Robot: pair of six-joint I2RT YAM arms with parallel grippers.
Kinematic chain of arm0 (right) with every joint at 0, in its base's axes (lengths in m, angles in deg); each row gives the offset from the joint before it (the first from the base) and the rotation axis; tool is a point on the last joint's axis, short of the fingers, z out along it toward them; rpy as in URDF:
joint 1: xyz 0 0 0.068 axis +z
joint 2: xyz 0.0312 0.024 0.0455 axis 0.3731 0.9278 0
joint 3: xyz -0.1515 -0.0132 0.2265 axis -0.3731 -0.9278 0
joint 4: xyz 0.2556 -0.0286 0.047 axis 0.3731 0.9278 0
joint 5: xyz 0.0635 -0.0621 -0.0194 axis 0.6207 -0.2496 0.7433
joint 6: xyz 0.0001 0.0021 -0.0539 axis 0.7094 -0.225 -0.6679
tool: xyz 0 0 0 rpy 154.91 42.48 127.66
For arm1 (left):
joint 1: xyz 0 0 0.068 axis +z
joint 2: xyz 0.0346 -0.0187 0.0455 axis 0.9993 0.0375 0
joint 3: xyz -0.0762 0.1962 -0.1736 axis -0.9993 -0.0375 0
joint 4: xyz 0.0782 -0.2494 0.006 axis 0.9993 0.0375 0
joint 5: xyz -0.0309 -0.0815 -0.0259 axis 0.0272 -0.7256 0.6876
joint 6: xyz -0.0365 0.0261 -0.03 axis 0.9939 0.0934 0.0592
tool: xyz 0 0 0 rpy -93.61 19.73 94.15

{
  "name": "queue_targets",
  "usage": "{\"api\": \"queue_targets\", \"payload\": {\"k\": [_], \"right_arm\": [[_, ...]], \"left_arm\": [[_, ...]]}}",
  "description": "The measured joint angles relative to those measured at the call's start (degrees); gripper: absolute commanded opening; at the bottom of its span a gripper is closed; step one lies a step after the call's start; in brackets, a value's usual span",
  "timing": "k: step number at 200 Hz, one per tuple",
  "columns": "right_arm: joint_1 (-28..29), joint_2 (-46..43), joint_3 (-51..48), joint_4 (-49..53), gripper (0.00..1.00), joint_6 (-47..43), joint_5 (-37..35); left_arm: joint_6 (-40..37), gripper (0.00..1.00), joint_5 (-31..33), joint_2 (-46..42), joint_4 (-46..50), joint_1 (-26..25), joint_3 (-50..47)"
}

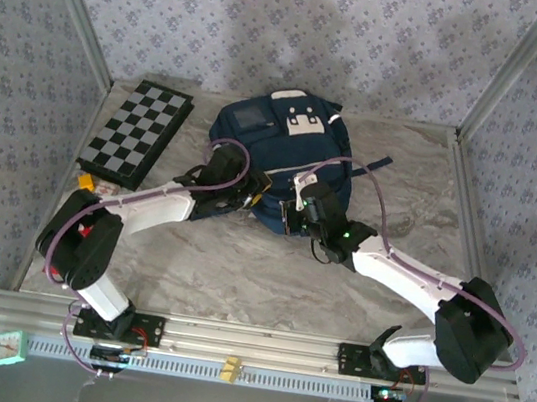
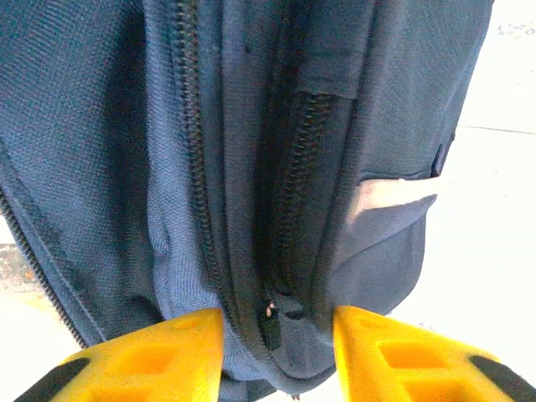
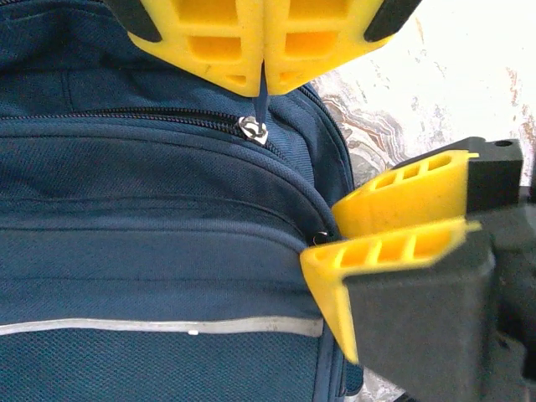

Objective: Pack the student bag

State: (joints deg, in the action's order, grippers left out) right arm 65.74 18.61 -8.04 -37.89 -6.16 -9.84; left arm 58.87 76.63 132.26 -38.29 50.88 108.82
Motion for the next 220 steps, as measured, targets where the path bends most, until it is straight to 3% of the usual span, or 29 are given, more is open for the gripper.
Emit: {"api": "queue_targets", "payload": {"k": [77,96,164,220], "right_arm": [[-0.4,0.5,0.0,0.0,0.0,-1.1,0.6],[-0.5,0.5,0.0,0.0,0.0,-1.7,0.7],[-0.6,0.9,0.0,0.3,0.0,-3.0,0.9],[-0.6,0.3,0.1,1.0,0.0,-5.6,0.0]], "left_arm": [[6.1,0.4,7.5,2.6,-0.6,-3.5,0.0],[7.2,0.35,10.4,2.6,-0.6,-4.9,0.0],[8.8,0.0,14.8,3.9,-1.8,-6.2,0.2],[3.3,0.0,12.4,-1.1,0.2,-2.3,-1.0]]}}
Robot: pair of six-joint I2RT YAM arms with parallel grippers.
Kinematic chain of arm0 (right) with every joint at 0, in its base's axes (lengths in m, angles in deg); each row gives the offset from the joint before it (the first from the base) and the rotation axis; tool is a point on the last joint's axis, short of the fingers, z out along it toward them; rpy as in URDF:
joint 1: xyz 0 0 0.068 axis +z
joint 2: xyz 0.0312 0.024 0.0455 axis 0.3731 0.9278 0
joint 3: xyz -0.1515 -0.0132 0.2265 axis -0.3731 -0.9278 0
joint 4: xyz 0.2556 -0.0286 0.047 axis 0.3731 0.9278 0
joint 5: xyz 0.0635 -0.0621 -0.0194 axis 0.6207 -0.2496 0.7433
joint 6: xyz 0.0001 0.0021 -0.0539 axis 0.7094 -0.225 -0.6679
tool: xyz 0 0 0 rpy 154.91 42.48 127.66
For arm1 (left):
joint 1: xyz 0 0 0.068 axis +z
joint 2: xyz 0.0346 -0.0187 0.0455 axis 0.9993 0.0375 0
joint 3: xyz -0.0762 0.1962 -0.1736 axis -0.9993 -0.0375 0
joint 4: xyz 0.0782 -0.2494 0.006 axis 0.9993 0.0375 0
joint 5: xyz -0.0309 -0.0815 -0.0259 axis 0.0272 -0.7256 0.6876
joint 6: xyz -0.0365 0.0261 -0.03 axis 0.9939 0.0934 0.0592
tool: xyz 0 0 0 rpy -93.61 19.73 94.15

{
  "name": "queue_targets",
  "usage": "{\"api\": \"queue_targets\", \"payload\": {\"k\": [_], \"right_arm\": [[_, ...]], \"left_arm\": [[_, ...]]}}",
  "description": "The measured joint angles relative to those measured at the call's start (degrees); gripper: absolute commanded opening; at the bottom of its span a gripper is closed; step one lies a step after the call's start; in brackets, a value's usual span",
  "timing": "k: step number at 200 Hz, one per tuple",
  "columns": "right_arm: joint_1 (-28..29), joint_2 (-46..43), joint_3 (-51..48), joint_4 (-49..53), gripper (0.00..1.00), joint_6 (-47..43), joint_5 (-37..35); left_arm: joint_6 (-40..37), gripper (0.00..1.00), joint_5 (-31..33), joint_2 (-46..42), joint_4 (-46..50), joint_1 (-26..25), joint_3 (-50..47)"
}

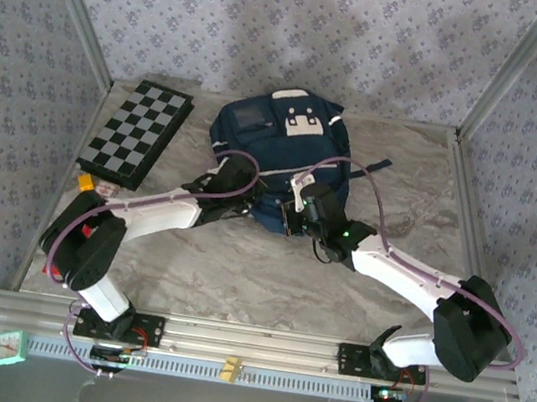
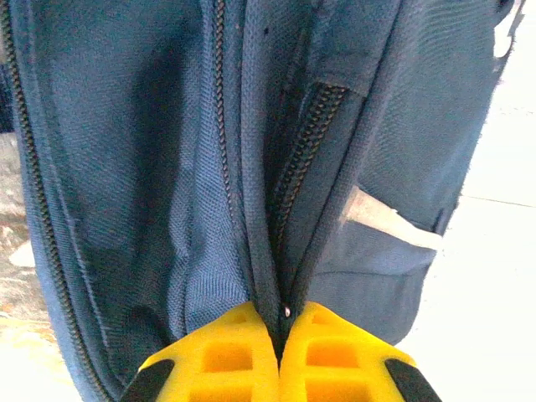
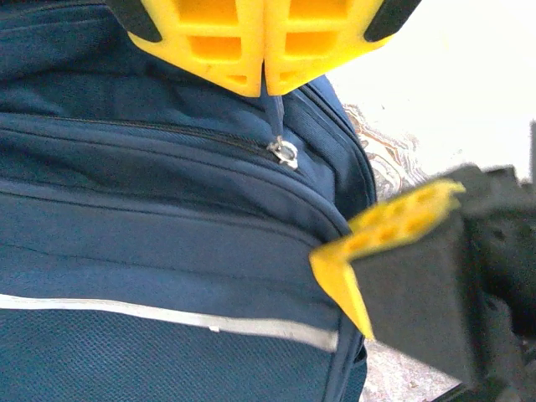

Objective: Pack the student bag

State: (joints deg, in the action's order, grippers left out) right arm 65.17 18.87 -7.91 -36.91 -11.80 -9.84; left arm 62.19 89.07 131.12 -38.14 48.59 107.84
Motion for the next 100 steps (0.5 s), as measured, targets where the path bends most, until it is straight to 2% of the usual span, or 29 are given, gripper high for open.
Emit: {"api": "queue_targets", "payload": {"k": [27,69,85,100], "right_arm": [[0.0,-2.2,0.0,1.7,0.0,-1.0,-1.9],[-0.4,-3.7,0.3,4.9,0.0,-4.1,-6.3],[-0.6,-3.0,2.0,6.7,0.0,-4.5,-5.2],[-0.8,-0.4,6.0,7.8,0.0,-2.8,-0.8]], "left_arm": [[-5.7,0.0,-5.2,-3.4,3.1,6.3,-0.2],[-15.6,0.0,-14.8,-4.1,7.7,16.0,0.2],[-17.6,0.0,-17.9,-4.1,8.1,18.1,0.4],[-18.0,0.0,-18.9,-4.1,8.2,18.6,0.4]]}}
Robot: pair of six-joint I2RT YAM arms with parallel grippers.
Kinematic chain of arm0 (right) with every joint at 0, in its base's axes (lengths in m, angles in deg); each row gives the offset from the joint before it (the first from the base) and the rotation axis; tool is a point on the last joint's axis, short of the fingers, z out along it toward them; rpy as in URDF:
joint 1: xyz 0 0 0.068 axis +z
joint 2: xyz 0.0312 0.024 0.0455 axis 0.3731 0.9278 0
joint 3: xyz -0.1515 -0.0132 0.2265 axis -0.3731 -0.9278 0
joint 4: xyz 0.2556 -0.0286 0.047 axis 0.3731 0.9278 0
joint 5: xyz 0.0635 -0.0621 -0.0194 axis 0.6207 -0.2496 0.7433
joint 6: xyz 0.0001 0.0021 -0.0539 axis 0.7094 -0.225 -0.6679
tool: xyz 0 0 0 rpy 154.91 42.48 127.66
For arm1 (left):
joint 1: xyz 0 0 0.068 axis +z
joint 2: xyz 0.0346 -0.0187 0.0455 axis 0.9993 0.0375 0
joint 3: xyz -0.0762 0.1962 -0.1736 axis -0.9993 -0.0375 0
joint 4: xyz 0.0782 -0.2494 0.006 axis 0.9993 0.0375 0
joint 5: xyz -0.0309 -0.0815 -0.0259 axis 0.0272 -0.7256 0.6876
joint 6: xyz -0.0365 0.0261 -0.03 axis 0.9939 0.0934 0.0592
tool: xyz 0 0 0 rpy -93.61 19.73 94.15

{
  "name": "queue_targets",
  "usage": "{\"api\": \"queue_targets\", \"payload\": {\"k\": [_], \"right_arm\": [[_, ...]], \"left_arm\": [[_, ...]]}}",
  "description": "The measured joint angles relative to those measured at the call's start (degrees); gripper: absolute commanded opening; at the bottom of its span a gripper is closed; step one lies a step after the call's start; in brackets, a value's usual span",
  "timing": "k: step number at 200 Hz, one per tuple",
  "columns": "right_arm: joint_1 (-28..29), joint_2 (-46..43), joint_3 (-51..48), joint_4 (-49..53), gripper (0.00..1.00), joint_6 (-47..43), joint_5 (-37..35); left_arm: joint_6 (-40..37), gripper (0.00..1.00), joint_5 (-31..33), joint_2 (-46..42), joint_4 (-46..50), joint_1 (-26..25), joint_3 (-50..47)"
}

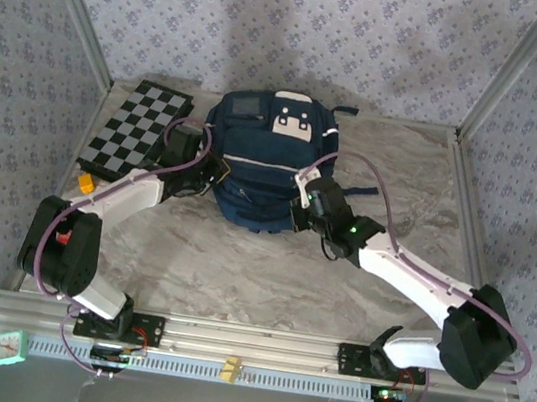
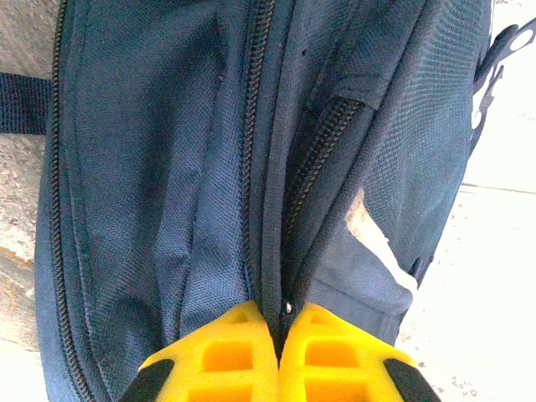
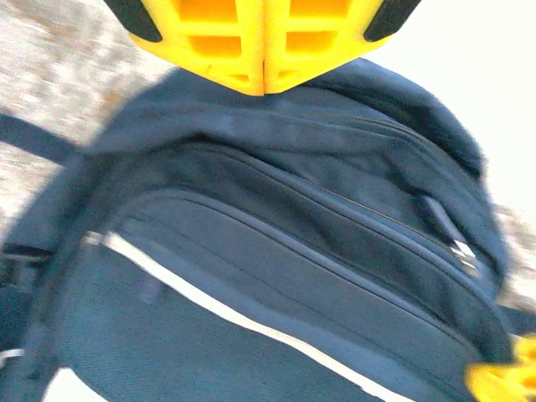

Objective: Pack the student bag

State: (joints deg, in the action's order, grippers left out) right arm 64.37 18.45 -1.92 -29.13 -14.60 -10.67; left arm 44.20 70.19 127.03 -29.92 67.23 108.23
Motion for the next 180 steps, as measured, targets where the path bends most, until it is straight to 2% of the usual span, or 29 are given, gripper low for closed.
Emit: {"api": "queue_targets", "payload": {"k": [5,15,24,57,117,180], "right_arm": [[0.0,1.0,1.4,-0.2,0.02,0.7,1.7],[0.6,3.0,3.5,-1.3,0.12,2.3,4.9],[1.4,4.9,5.1,-2.4,0.15,3.5,7.1],[4.8,14.0,10.2,-2.9,0.37,6.7,10.5],[6.7,21.8,15.4,-1.4,0.55,9.6,6.6],[7.4,23.7,18.9,1.1,0.6,10.4,1.3]], "left_arm": [[0.0,0.0,-0.2,0.0,-0.1,0.0,0.0],[0.1,0.0,-0.3,-0.1,-0.2,-0.1,0.0],[0.4,0.0,-0.5,-0.2,-0.2,-0.1,0.0],[2.2,0.0,-0.5,-0.3,-0.5,-0.3,0.0],[3.6,0.0,-0.3,-0.3,-0.6,-0.9,0.0],[3.7,0.0,0.1,-0.3,-0.6,-1.0,0.0]]}}
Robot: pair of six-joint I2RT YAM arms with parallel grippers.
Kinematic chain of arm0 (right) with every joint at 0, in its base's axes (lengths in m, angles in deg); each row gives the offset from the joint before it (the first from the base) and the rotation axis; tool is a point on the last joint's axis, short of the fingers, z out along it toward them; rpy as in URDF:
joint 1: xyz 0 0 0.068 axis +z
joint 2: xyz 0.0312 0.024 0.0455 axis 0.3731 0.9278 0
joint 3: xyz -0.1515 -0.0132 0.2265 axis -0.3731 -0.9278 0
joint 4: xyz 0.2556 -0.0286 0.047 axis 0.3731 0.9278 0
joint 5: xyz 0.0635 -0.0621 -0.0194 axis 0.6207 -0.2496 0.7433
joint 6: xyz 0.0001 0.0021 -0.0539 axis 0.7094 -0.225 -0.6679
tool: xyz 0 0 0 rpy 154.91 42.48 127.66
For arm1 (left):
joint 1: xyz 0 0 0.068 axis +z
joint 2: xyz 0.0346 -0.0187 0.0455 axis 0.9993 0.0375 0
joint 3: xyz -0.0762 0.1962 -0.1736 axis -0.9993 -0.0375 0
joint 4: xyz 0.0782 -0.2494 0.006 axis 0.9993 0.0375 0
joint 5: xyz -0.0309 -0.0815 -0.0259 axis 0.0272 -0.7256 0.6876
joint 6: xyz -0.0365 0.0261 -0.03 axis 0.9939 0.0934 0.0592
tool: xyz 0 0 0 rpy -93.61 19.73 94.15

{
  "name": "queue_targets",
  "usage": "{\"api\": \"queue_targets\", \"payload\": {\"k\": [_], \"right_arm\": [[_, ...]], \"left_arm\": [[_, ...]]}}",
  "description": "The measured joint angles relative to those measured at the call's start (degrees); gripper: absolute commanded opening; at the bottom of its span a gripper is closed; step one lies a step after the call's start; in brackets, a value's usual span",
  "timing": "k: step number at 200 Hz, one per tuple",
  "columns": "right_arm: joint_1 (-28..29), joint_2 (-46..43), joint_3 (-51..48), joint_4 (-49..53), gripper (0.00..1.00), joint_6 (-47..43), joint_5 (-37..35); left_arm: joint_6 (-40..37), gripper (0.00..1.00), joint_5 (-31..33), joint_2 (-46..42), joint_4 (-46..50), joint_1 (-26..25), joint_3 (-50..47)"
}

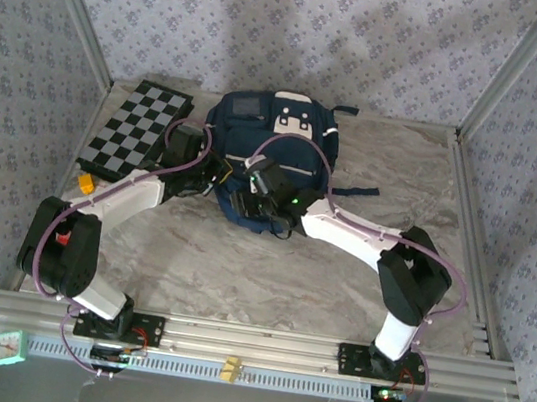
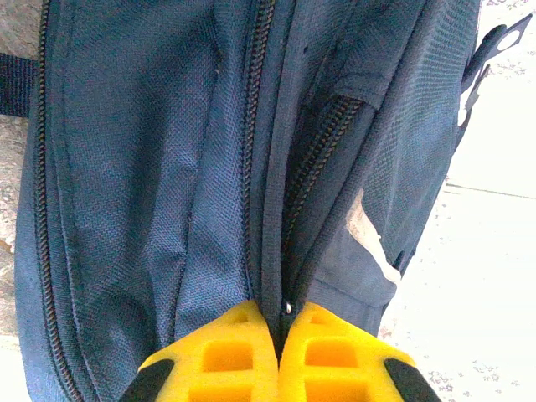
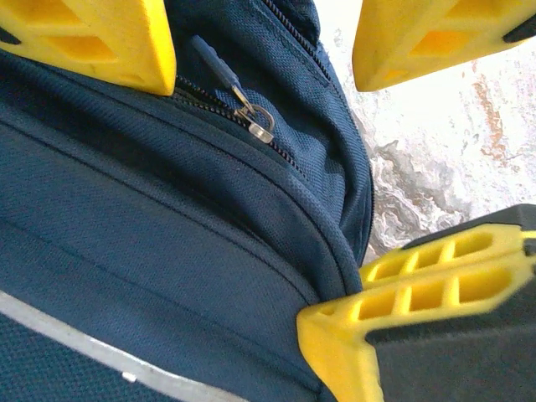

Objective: Pack the student bag

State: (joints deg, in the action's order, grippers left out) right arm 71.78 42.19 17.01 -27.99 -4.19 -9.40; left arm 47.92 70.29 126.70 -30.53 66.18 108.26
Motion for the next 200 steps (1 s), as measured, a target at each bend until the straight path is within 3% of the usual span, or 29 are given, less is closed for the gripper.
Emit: {"api": "queue_targets", "payload": {"k": [108,174,200], "right_arm": [[0.2,3.7,3.8,4.3,0.56,3.7,-3.5],[0.2,5.4,7.0,6.8,0.34,1.7,-1.5],[0.1,5.4,7.0,6.9,0.3,0.6,-0.3]], "left_arm": [[0.2,0.0,1.5,0.0,0.5,-1.0,0.8],[0.2,0.0,2.0,0.0,0.9,-1.0,1.0],[0.2,0.0,2.0,0.0,0.9,-1.0,1.0]]}}
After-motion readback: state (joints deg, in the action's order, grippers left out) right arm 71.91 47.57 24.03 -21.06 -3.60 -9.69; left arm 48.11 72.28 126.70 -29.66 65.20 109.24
